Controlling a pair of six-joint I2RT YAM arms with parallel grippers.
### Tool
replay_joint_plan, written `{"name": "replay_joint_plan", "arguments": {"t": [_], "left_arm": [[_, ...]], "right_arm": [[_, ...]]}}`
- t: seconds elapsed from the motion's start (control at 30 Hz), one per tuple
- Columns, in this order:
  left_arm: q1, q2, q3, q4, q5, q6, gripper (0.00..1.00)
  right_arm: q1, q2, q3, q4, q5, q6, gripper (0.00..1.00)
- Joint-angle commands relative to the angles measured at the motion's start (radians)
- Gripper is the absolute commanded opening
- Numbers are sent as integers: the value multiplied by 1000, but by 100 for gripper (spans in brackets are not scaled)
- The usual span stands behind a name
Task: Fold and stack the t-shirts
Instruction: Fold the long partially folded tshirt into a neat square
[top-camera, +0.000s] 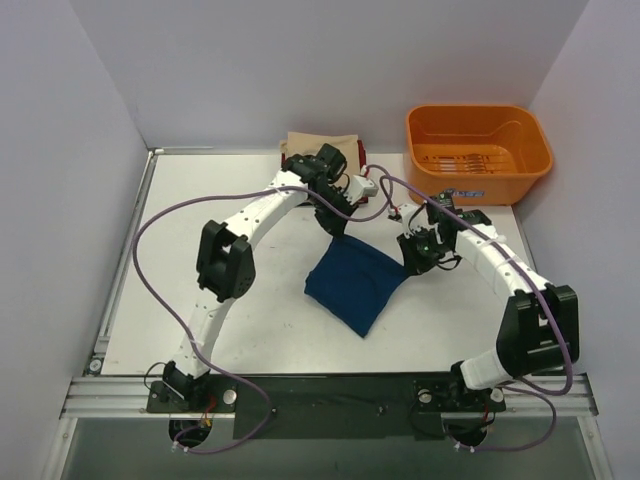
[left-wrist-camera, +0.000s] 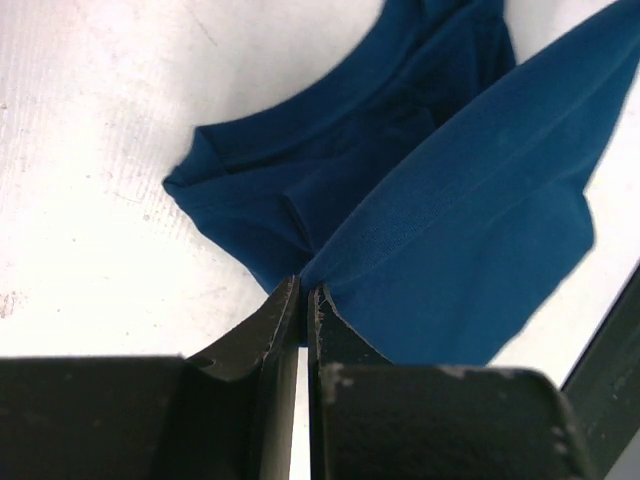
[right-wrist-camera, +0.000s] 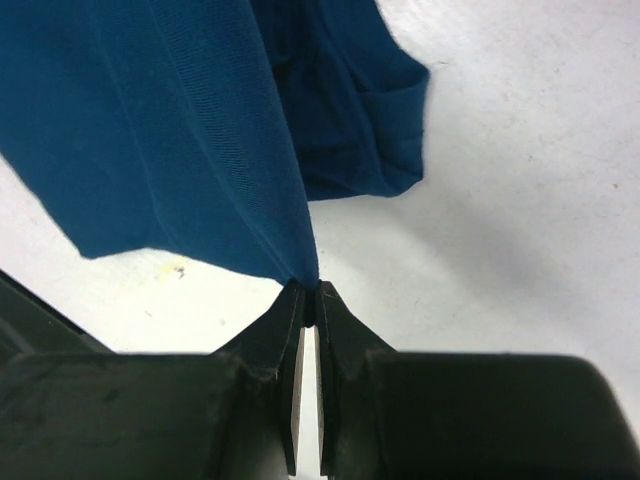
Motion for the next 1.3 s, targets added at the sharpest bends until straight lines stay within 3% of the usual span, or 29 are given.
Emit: {"name": "replay_joint_plan", "arguments": {"t": [0.0, 0.43, 0.47, 0.5, 0.53, 0.6, 0.67, 0.73, 0.87, 0.9, 0.97, 1.0, 1.1, 1.13, 1.27], "left_arm": [[-1, 49, 89, 97, -87, -29, 0], [-20, 129, 55, 214, -156, -55, 0], [-21, 129, 54, 218, -154, -60, 4], [-21, 129, 52, 223, -153, -61, 11], [-21, 127, 49, 226, -154, -70, 27], [-12, 110, 49, 248, -154, -95, 42], [5, 83, 57, 295, -147, -124, 55], [23, 49, 78, 315, -144, -149, 61], [65, -32, 81, 282, -89, -193, 63], [77, -69, 65, 272, -70, -204, 63], [85, -155, -35, 260, 8, -244, 46], [82, -183, -142, 281, 72, -273, 32], [43, -337, -382, 362, 188, -321, 1], [33, -357, -479, 382, 192, -333, 0], [-24, -391, -641, 401, 211, -341, 0]], "right_arm": [[-45, 71, 57, -10, 55, 61, 0], [-79, 310, 168, 7, 91, 134, 0], [-80, 329, 172, 6, 93, 140, 1], [-79, 336, 188, 6, 99, 156, 10], [-79, 352, 195, 6, 107, 166, 16], [-79, 355, 208, 4, 154, 214, 34], [-82, 340, 218, 2, 214, 258, 41], [-86, 308, 232, -10, 266, 298, 46], [-82, 196, 254, -21, 332, 417, 47], [-77, 171, 255, -21, 317, 447, 44], [-59, 113, 240, -7, 239, 540, 35], [-45, 88, 229, 10, 185, 600, 31], [56, 54, 186, 61, 159, 686, 13], [79, 50, 151, 117, 141, 721, 8], [138, 102, 61, 275, 68, 852, 0]]}}
